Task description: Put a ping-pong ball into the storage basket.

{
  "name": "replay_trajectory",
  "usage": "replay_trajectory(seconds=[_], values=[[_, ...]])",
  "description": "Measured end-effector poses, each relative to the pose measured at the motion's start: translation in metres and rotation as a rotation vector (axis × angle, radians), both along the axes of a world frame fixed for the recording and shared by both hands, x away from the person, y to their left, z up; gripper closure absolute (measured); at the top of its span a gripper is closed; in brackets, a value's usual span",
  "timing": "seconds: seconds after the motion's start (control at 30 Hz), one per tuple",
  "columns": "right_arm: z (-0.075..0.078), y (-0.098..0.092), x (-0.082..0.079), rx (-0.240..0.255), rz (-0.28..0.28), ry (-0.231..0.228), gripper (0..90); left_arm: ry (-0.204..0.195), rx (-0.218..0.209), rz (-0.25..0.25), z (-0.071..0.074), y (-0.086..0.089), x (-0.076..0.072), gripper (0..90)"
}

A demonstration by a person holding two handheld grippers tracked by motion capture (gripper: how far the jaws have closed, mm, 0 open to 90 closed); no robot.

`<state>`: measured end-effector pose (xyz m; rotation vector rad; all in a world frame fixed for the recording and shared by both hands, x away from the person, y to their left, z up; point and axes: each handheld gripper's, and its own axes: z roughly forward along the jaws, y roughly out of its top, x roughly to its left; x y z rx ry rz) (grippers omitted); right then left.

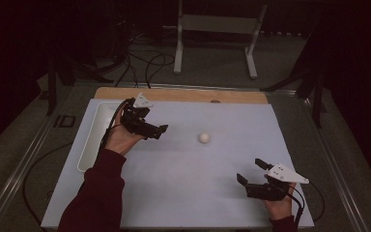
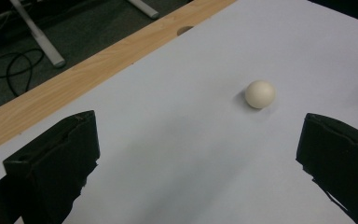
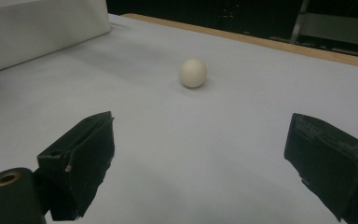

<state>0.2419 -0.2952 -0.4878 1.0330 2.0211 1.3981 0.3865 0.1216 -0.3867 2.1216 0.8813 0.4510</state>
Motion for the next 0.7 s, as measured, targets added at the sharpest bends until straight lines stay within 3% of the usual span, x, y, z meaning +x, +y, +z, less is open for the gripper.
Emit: replay_trajectory(seconds=[0.7], values=[[0.000, 0.000, 0.000, 0.003, 0.001, 0.000, 8.1, 0.007, -0.010, -0.036, -0.004, -0.019, 0.006, 0.1]])
